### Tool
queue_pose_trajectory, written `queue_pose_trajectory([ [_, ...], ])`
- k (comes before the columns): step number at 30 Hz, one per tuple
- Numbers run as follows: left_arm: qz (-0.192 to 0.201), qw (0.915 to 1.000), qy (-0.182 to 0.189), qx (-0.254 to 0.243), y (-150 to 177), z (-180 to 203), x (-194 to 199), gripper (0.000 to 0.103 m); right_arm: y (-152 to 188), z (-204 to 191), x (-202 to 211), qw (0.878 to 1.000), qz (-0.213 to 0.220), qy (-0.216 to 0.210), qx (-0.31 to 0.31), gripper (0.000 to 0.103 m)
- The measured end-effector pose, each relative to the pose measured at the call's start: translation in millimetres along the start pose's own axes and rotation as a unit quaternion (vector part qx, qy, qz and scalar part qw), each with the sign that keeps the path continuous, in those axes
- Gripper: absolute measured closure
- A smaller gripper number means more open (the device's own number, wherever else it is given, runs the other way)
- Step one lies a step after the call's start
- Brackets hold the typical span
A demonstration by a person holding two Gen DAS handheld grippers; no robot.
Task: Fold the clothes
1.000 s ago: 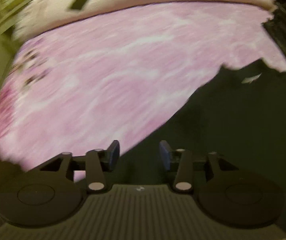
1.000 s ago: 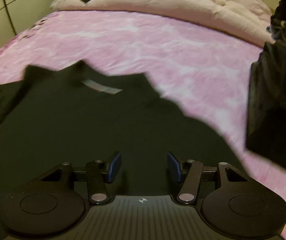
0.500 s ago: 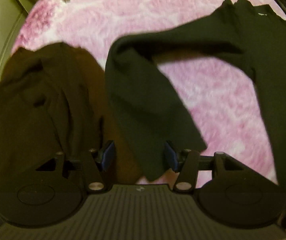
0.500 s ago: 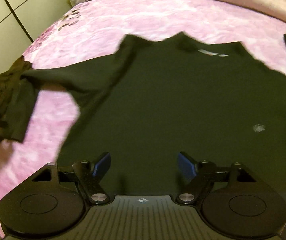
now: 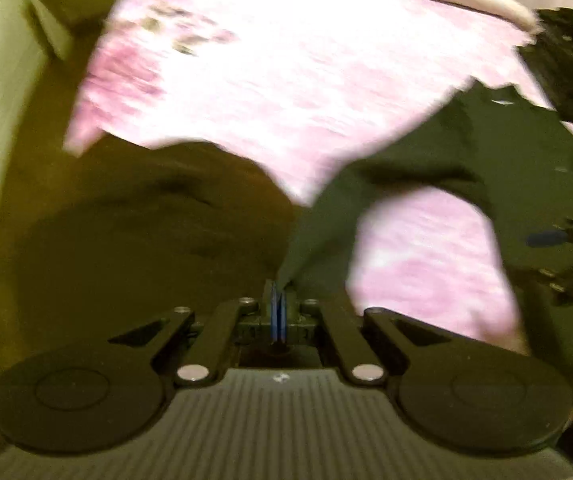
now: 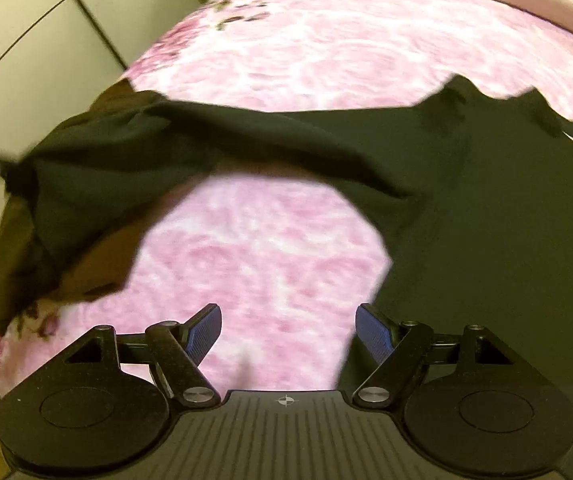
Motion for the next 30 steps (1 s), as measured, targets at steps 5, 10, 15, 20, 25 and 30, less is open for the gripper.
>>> queue_pose_trajectory([
  [5, 0.004, 0.9973, -0.068, 0.027, -11, -71, -18, 0.090, 6, -18, -12, 1.000, -0.014, -0.012, -0.005, 0.026],
  [10, -0.003, 0.9946, -0.103, 0.011, 5, -85, -32, 0.077, 18, -29, -22, 1.000, -0.027, -0.011, -0.007, 0.026],
  [15, 0.016, 0.9938, -0.087, -0.068, 26, -47, -29, 0.070, 23, -28, -27, 0.999, -0.037, -0.006, -0.011, 0.026],
  [20, 0.015, 0.9478, -0.051, -0.314, 61, 16, -42, 0.050, 19, -26, -29, 0.999, -0.038, 0.002, -0.008, 0.026],
  [25, 0.007, 0.9390, -0.054, -0.340, 62, 19, -48, 0.096, 15, -22, -28, 0.999, -0.038, 0.014, -0.011, 0.026],
  [30, 0.033, 0.9504, -0.024, -0.308, 53, 15, 6, 0.097, 13, -21, -21, 0.999, -0.038, 0.022, -0.008, 0.026],
])
Point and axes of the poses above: each gripper's, at about its wrist camera, not at the fingertips, and x roughly against the way its jaws point, z to its right, y to its underside, the point moved 10 cm from there along -x, roughly the way its jaws point, and after that the axes turned 3 degrees about z, right-handed, at the moved point
